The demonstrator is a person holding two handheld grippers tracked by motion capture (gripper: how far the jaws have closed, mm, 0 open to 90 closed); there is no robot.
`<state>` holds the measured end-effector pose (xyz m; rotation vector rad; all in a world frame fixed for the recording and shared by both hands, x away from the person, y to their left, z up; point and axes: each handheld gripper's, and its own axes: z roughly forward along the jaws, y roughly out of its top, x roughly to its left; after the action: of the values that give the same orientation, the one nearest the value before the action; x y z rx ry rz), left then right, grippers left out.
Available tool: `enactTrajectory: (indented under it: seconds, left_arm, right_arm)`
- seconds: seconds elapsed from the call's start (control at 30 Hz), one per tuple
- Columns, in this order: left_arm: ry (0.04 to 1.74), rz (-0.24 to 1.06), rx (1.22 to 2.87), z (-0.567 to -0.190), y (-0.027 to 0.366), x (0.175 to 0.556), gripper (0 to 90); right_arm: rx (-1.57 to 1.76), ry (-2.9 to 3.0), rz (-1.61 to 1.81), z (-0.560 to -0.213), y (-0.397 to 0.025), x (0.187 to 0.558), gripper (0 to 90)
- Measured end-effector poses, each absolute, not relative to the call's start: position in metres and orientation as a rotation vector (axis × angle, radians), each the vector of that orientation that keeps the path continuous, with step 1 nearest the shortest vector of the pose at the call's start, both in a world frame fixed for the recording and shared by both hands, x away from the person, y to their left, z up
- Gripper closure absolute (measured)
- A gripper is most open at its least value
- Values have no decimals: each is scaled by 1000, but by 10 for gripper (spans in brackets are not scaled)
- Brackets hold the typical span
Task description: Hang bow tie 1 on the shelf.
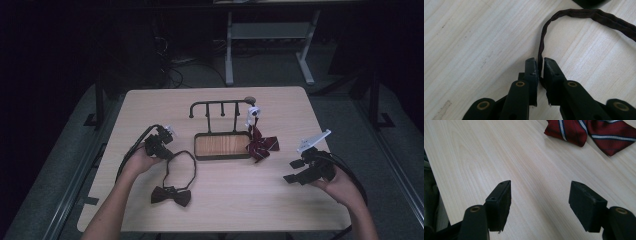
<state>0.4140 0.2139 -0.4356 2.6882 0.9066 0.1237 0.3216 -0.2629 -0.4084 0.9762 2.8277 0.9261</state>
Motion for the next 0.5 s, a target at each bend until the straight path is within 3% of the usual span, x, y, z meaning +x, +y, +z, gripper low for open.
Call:
enactTrajectory:
  seconds: [0.5]
  left_arm:
    - [885, 118, 2704, -436, 213, 413, 897]
  right_arm:
    - [971, 2828, 940, -408, -262, 322, 344]
